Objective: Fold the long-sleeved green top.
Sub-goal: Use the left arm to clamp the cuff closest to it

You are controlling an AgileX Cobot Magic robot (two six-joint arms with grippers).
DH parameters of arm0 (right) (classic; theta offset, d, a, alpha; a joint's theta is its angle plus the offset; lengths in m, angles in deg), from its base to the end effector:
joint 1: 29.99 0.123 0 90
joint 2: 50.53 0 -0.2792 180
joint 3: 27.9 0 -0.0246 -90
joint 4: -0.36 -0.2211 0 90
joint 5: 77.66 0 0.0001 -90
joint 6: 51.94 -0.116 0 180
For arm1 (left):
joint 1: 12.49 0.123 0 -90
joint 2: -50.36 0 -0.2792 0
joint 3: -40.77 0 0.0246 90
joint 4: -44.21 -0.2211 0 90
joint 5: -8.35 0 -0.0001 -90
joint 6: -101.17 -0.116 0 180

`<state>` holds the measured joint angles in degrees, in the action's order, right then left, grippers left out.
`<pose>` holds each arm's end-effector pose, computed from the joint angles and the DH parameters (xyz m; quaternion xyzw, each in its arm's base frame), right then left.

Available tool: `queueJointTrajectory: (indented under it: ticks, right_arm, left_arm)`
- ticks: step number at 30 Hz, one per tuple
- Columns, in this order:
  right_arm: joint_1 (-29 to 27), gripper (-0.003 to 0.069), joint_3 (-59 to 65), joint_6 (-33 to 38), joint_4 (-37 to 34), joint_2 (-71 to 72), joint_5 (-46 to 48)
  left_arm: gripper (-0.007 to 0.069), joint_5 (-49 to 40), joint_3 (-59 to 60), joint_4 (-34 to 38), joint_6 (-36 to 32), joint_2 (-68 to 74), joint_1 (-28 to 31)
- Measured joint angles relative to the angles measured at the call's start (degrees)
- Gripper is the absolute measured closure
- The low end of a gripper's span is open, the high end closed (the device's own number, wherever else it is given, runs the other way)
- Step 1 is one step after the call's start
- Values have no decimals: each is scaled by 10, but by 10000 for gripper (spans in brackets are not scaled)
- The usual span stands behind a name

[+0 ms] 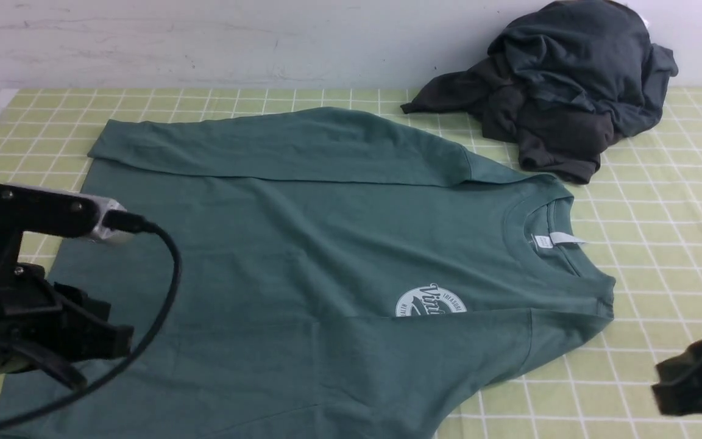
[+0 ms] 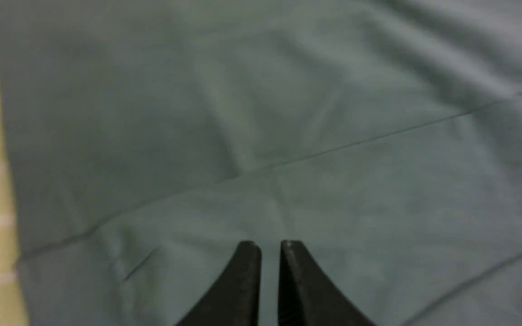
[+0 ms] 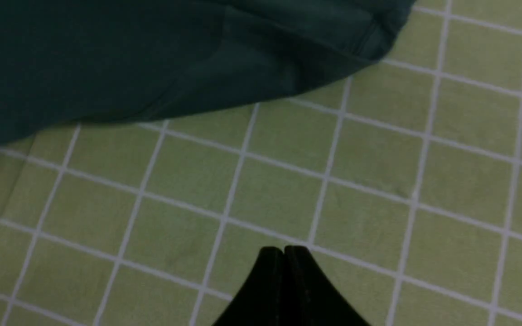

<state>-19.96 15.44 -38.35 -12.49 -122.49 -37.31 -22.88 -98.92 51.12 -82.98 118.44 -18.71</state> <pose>0.1669 0.0465 0.2122 -0.1322 0.9647 0.0823 0.2122 0.1867 -0.0276 0.2476 0.0472 0.9364 -0.0533 0.3436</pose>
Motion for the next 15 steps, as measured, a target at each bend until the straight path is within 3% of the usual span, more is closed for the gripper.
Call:
queueJointTrajectory:
  ticks: [9, 15]
  right_arm:
    - [71, 669, -4, 188, -142, -60, -4]
    - [71, 669, -4, 247, -198, -60, -1]
  left_arm:
    - [269, -88, -68, 22, -3, 168, 154]
    - [236, -62, -75, 16, -3, 274, 206]
